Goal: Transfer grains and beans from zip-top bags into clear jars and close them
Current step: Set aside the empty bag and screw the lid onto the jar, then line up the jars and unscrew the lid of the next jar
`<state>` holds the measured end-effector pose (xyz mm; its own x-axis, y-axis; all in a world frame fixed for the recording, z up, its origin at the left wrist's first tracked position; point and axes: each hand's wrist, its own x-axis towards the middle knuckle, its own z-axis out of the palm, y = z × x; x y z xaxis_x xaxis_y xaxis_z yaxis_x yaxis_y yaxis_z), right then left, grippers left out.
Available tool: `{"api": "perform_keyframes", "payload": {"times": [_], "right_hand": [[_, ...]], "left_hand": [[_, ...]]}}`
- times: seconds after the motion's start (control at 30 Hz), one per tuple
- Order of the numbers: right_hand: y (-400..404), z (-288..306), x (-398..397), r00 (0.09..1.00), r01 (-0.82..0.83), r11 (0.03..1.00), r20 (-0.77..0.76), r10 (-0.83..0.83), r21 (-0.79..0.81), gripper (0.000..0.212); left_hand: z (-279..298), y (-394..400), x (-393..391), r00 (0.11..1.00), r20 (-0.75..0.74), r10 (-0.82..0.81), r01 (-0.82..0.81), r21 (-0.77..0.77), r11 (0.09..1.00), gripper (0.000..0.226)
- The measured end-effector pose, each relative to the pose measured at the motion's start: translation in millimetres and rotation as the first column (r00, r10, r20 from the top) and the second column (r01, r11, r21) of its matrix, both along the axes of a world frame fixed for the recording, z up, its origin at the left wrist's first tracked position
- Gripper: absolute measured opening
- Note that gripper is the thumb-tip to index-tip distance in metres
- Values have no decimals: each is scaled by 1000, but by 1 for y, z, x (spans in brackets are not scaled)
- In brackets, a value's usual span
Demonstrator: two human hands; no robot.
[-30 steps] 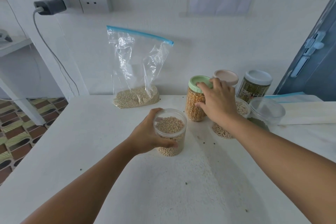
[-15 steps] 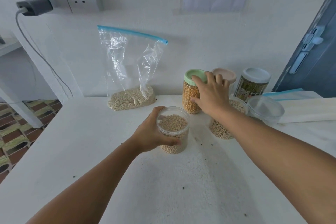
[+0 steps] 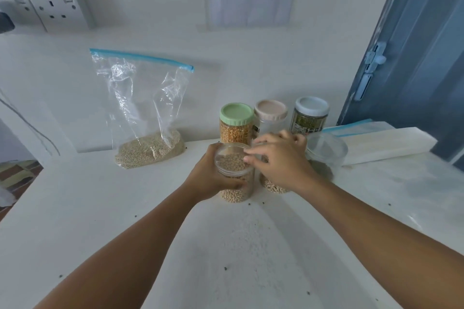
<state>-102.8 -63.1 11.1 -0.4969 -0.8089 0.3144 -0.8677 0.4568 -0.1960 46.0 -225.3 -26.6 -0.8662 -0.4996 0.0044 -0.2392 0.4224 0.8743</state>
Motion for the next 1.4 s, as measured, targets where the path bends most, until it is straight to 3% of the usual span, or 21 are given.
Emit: {"api": "perform_keyframes", "payload": {"times": [0.3, 0.4, 0.47, 0.53, 0.6, 0.7, 0.8, 0.87, 0.97, 1.1, 1.17, 1.3, 1.4], "right_hand": [[10, -3, -15, 998, 62, 998, 21, -62, 27, 41], [14, 3, -24, 998, 46, 999, 54, -46, 4, 45], [17, 10, -35, 995, 73, 994, 79, -66, -77, 49], [16, 17, -49, 989, 113, 980, 110, -96, -161, 52], [10, 25, -62, 982, 141, 972, 150, -114, -188, 57], [-5, 33, -75, 966, 149, 980, 230, -115, -135, 60], [-17, 36, -83, 947, 147, 987, 297, -123, -59, 66], [-23, 36, -88, 932, 137, 991, 339, -125, -10, 72], [-29, 29, -96, 938, 95, 995, 332, -97, 22, 74], [-29, 20, -98, 944, 104, 994, 317, -87, -38, 55], [-27, 20, -97, 947, 108, 991, 311, -78, -79, 49], [-22, 31, -95, 947, 116, 976, 316, -53, -184, 48], [-15, 49, -90, 955, 123, 953, 294, -37, -277, 53]], "left_hand": [[-5, 2, -25, 999, 37, -9, 9, 4, 1000, 111], [-2, 2, -20, 993, 116, 23, -14, -80, 997, 139], [5, 6, -14, 991, 77, 109, -94, -173, 980, 148], [22, 12, -13, 984, -83, 160, -175, -221, 959, 131], [43, 14, -23, 974, -156, 166, -211, -347, 914, 100], [73, 12, -55, 980, -93, 173, -195, -577, 793, 65], [84, 4, -82, 977, 35, 208, -130, -676, 726, 51], [81, -6, -94, 958, 185, 217, -40, -666, 745, 48], [77, -15, -99, 928, 314, 202, 70, -678, 732, 63], [78, -7, -99, 928, 304, 215, 96, -753, 650, 45], [79, -1, -98, 933, 288, 216, 85, -761, 643, 46], [85, -4, -98, 913, 324, 248, 49, -691, 721, 45], [76, -7, -96, 938, 297, 179, 121, -763, 635, 49]]}}
